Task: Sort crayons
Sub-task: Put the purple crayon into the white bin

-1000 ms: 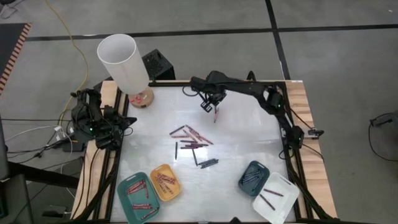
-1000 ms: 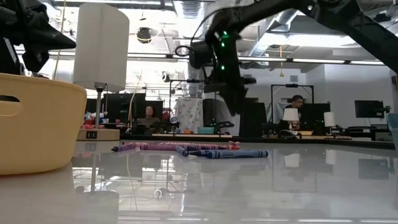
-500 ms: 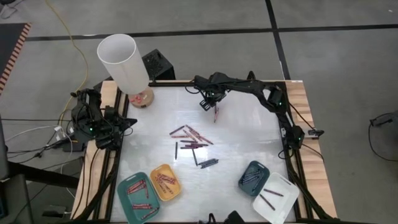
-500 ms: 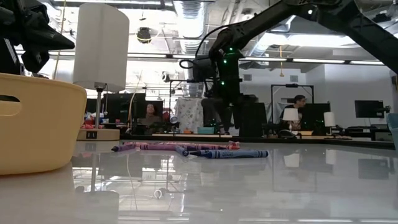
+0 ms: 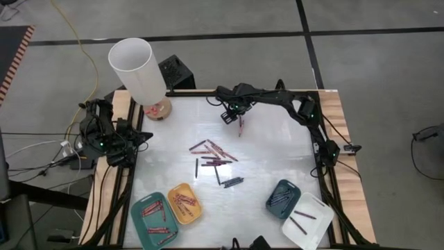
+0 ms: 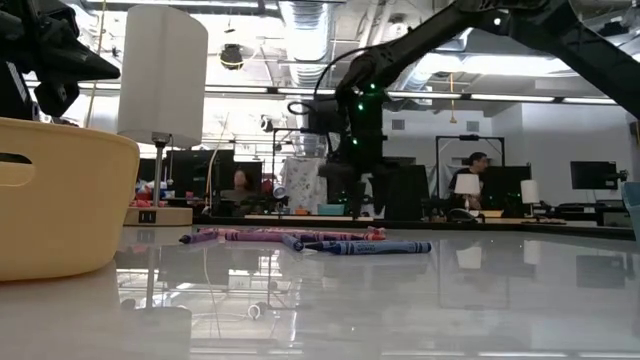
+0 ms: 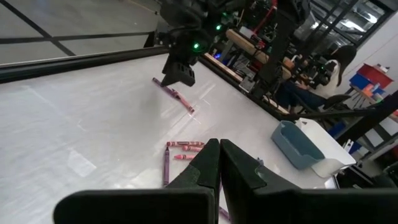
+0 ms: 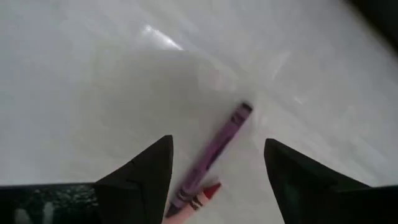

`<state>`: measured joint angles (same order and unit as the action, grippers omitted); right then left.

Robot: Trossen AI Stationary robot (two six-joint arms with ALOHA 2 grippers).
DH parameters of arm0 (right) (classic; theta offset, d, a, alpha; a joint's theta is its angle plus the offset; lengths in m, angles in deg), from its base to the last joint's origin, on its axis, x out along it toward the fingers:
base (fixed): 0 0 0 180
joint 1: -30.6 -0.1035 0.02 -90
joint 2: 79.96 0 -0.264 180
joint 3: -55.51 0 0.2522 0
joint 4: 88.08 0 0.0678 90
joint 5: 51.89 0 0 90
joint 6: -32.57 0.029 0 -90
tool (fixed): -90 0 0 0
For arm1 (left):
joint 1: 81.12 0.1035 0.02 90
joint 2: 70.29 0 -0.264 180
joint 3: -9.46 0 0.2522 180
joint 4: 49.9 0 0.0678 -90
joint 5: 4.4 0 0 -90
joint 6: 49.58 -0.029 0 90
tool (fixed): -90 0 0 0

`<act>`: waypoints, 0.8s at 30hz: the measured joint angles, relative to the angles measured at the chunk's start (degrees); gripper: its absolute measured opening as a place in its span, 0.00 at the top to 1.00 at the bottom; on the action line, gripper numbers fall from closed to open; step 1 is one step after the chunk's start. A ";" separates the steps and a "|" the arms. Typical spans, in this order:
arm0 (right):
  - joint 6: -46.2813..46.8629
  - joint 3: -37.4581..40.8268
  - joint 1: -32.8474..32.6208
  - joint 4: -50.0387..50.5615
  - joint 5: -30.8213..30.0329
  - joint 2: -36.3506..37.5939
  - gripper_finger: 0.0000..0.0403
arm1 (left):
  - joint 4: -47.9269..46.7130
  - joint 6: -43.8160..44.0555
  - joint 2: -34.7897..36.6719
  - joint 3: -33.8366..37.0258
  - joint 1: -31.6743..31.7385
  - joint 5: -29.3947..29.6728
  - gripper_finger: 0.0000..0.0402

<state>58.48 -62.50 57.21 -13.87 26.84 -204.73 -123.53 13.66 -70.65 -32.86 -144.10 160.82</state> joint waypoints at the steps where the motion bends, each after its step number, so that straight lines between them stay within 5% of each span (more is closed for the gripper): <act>1: 0.09 1.09 0.20 -0.14 0.64 0.15 0.39 | -0.02 0.00 0.00 0.00 0.00 -0.02 1.00; 12: -0.51 8.25 0.57 -6.56 3.87 0.78 0.42 | -0.04 0.00 0.00 0.00 0.00 -0.45 1.00; 24: 0.71 9.73 1.71 -8.01 8.55 0.69 0.79 | -0.15 0.00 0.00 0.00 0.00 -0.02 1.00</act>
<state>59.18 -52.77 58.92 -21.88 35.39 -204.04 -123.69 13.66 -70.65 -32.86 -144.10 160.80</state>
